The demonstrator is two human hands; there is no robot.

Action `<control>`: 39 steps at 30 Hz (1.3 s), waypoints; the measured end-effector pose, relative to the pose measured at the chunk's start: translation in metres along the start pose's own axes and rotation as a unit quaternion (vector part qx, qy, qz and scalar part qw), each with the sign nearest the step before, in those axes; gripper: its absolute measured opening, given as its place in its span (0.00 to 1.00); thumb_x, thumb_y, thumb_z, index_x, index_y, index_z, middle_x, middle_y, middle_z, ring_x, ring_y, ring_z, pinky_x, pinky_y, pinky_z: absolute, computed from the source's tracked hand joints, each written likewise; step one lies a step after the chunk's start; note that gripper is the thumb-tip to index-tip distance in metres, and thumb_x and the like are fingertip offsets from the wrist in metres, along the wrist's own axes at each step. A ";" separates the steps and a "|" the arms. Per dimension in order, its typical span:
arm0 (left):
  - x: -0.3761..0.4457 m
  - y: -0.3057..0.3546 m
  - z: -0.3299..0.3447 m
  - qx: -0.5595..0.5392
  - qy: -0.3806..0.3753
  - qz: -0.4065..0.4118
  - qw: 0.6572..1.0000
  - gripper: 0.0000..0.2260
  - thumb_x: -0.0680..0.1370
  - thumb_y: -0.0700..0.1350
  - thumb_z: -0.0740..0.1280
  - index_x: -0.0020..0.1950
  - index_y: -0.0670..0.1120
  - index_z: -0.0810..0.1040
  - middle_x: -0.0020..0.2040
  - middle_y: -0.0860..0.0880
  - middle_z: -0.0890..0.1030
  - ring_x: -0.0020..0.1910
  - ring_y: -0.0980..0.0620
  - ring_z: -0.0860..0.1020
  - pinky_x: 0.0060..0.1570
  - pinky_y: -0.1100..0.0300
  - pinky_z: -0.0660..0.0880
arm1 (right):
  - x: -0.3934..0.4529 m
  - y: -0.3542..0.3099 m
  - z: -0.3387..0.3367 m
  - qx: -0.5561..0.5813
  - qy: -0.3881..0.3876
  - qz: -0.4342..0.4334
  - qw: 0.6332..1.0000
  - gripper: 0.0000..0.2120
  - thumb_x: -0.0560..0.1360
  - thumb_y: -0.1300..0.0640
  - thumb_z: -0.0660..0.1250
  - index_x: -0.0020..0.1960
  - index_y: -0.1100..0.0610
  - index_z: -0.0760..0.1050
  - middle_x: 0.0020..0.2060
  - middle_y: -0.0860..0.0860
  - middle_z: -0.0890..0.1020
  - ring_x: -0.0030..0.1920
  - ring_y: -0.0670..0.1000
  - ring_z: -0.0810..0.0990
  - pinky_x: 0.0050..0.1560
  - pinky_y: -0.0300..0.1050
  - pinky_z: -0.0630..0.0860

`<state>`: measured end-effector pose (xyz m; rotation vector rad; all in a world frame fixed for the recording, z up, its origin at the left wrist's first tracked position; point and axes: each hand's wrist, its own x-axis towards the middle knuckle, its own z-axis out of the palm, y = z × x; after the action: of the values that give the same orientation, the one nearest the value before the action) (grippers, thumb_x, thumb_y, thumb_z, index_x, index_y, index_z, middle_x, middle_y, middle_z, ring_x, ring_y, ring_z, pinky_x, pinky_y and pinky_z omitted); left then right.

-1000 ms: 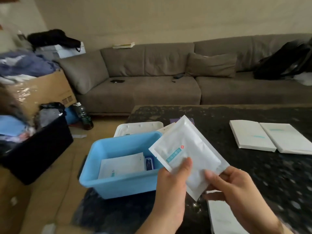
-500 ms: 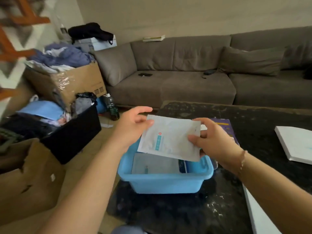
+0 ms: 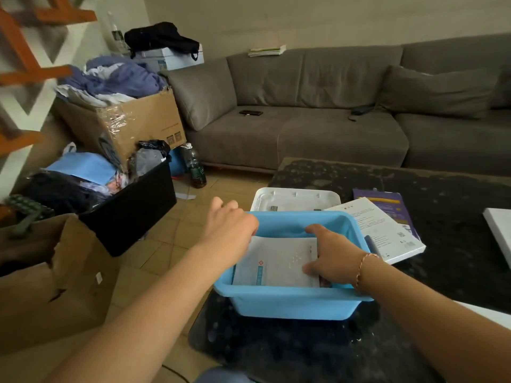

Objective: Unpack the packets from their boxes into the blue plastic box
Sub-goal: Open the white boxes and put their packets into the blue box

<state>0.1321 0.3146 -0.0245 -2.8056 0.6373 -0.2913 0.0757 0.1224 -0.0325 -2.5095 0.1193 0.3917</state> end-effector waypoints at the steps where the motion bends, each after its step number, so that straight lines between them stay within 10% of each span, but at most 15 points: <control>1: 0.000 0.003 0.001 0.021 -0.007 0.000 1.000 0.05 0.77 0.42 0.68 0.43 0.52 0.79 0.36 0.54 0.76 0.46 0.49 0.67 0.53 0.51 0.60 | 0.000 0.000 0.000 -0.014 0.000 -0.001 1.000 0.36 0.75 0.54 0.71 0.76 0.51 0.55 0.60 0.53 0.75 0.55 0.52 0.79 0.56 0.45 0.79; 7: -0.004 0.019 -0.008 0.064 -0.038 0.010 0.997 0.15 0.71 0.31 0.63 0.33 0.49 0.66 0.33 0.52 0.69 0.49 0.47 0.63 0.46 0.50 0.53 | 0.001 -0.001 0.006 -0.116 -0.005 -0.002 0.993 0.32 0.76 0.50 0.68 0.74 0.54 0.57 0.62 0.54 0.76 0.60 0.55 0.78 0.60 0.48 0.74; 19: -0.011 0.024 -0.012 0.007 -0.067 0.016 0.998 0.14 0.74 0.29 0.58 0.42 0.48 0.74 0.36 0.52 0.71 0.48 0.48 0.65 0.56 0.49 0.58 | 0.005 0.001 0.003 -0.208 -0.047 -0.065 0.975 0.29 0.80 0.59 0.60 0.77 0.49 0.51 0.61 0.54 0.77 0.57 0.55 0.79 0.61 0.51 0.75; 22: -0.013 0.032 -0.017 -0.115 0.124 0.048 0.984 0.09 0.77 0.38 0.65 0.51 0.49 0.81 0.48 0.52 0.81 0.51 0.48 0.74 0.50 0.53 0.65 | -0.001 -0.001 -0.004 -0.179 -0.016 -0.069 0.981 0.25 0.81 0.57 0.60 0.76 0.50 0.56 0.60 0.54 0.78 0.55 0.54 0.79 0.60 0.49 0.75; 27: -0.066 0.095 -0.019 -0.381 0.460 0.185 0.780 0.08 0.75 0.38 0.70 0.53 0.43 0.81 0.47 0.45 0.82 0.42 0.45 0.78 0.46 0.55 0.75 | -0.036 0.009 -0.025 -0.121 0.081 -0.107 0.984 0.27 0.77 0.59 0.61 0.75 0.54 0.59 0.56 0.57 0.80 0.54 0.57 0.79 0.56 0.51 0.75; 30: -0.102 0.158 0.013 -0.385 0.433 0.269 0.770 0.11 0.75 0.46 0.71 0.57 0.49 0.78 0.51 0.50 0.79 0.44 0.48 0.78 0.47 0.56 0.75 | -0.066 0.025 -0.035 -0.052 0.119 -0.136 0.982 0.26 0.78 0.59 0.63 0.74 0.49 0.61 0.47 0.52 0.84 0.49 0.52 0.81 0.55 0.48 0.76; 35: -0.112 0.228 0.047 -0.190 0.233 0.380 0.875 0.11 0.81 0.51 0.59 0.62 0.62 0.72 0.57 0.62 0.73 0.52 0.63 0.76 0.56 0.67 0.72 | -0.112 0.053 -0.048 0.024 0.204 -0.163 0.965 0.24 0.78 0.57 0.67 0.72 0.47 0.66 0.46 0.43 0.82 0.46 0.44 0.81 0.51 0.36 0.77; 39: -0.114 0.259 0.050 -0.332 0.214 0.369 0.841 0.07 0.76 0.49 0.68 0.54 0.56 0.79 0.55 0.57 0.79 0.52 0.54 0.77 0.53 0.57 0.74 | -0.145 0.089 -0.052 0.057 0.248 -0.147 0.956 0.22 0.77 0.59 0.67 0.69 0.48 0.70 0.42 0.42 0.82 0.42 0.44 0.82 0.49 0.35 0.78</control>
<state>-0.0584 0.1490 -0.1614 -2.7632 2.2100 -0.6336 -0.0649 0.0196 0.0040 -2.4080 -0.0375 -0.3621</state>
